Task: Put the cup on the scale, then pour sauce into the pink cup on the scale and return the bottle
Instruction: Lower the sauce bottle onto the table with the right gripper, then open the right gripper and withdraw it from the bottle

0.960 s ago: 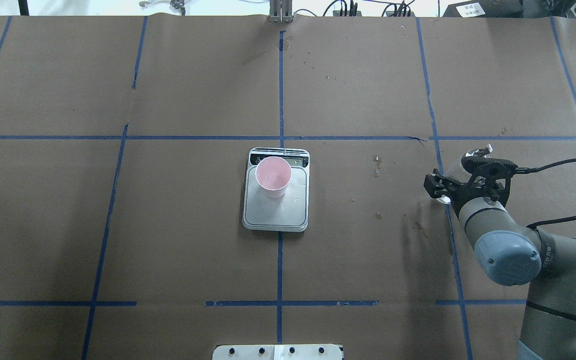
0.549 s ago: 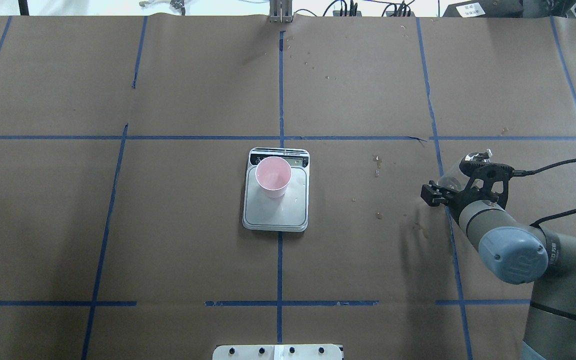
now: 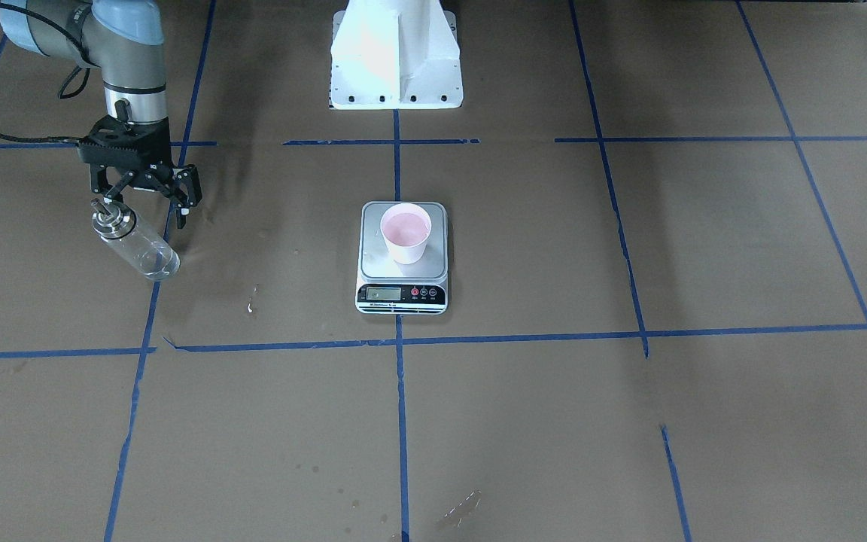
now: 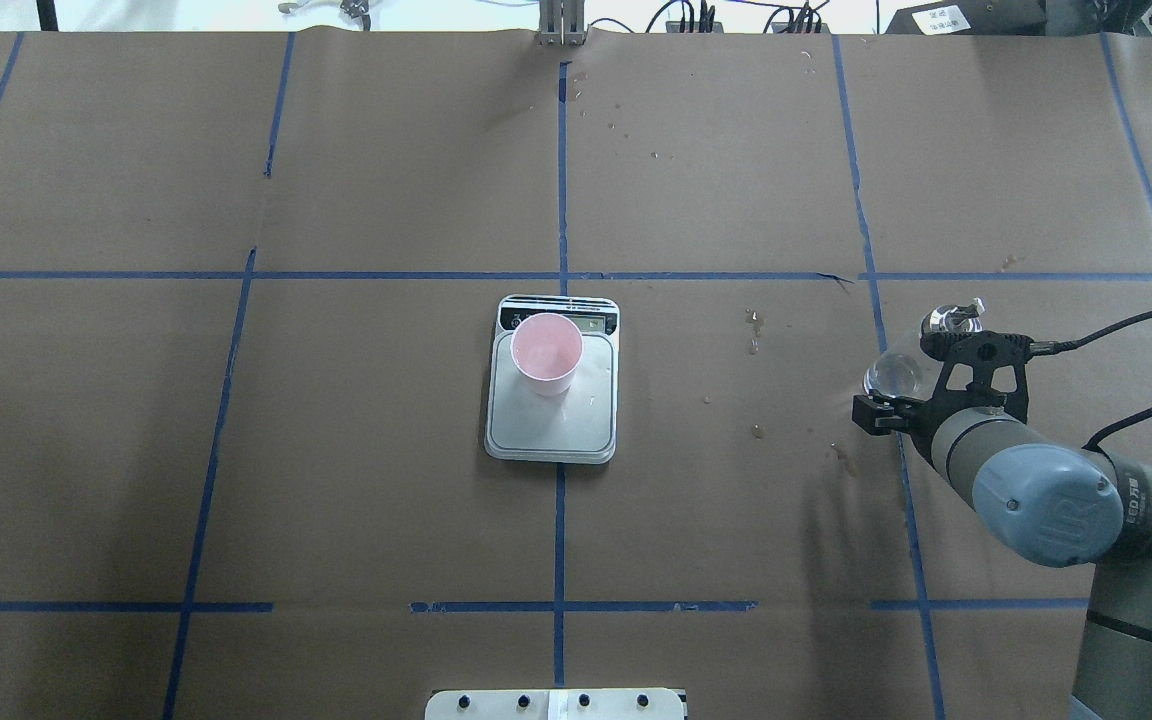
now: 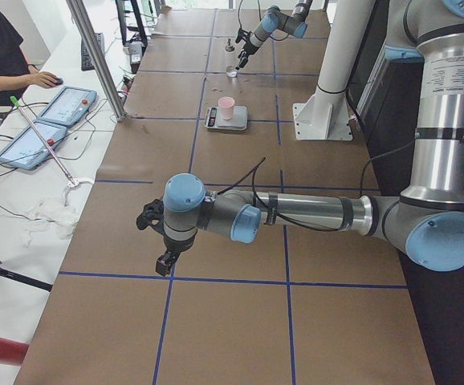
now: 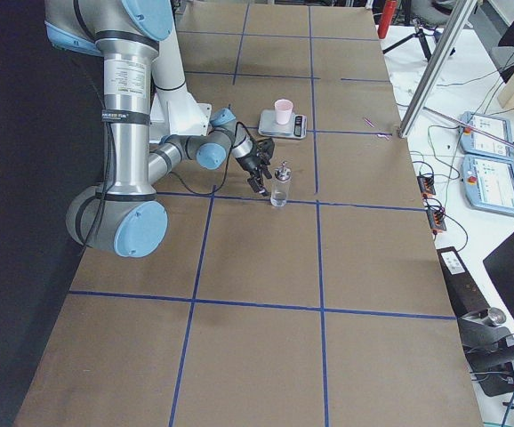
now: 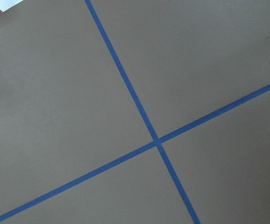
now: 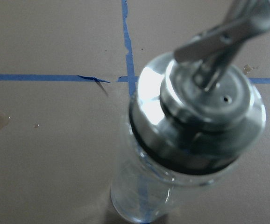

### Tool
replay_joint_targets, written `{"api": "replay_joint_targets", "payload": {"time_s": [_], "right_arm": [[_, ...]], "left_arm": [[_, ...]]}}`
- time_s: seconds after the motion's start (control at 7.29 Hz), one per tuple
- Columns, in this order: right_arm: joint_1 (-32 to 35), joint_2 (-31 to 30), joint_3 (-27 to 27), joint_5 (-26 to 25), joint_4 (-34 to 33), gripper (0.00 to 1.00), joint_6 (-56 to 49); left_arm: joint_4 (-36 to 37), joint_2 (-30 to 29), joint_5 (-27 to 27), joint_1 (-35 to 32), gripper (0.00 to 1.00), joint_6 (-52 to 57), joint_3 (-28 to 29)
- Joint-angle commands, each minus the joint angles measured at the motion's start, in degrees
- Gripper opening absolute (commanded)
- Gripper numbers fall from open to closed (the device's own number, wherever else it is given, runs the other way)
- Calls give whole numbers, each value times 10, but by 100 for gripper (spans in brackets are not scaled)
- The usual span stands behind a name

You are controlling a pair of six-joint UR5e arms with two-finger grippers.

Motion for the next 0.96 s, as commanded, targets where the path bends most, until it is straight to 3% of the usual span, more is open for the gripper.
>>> {"api": "replay_joint_targets", "payload": {"time_s": [0.0,0.41,0.82], "right_arm": [[2,-20,27,60,-8,100,-1],[1,-75,99,129,-10,100,0],[11,-62,243,210,-192,100,-1]], "left_arm": [[0,0,0,0,100,0,0],[0,-1,0,0,100,0,0],[0,-1,0,0,100,0,0]]}}
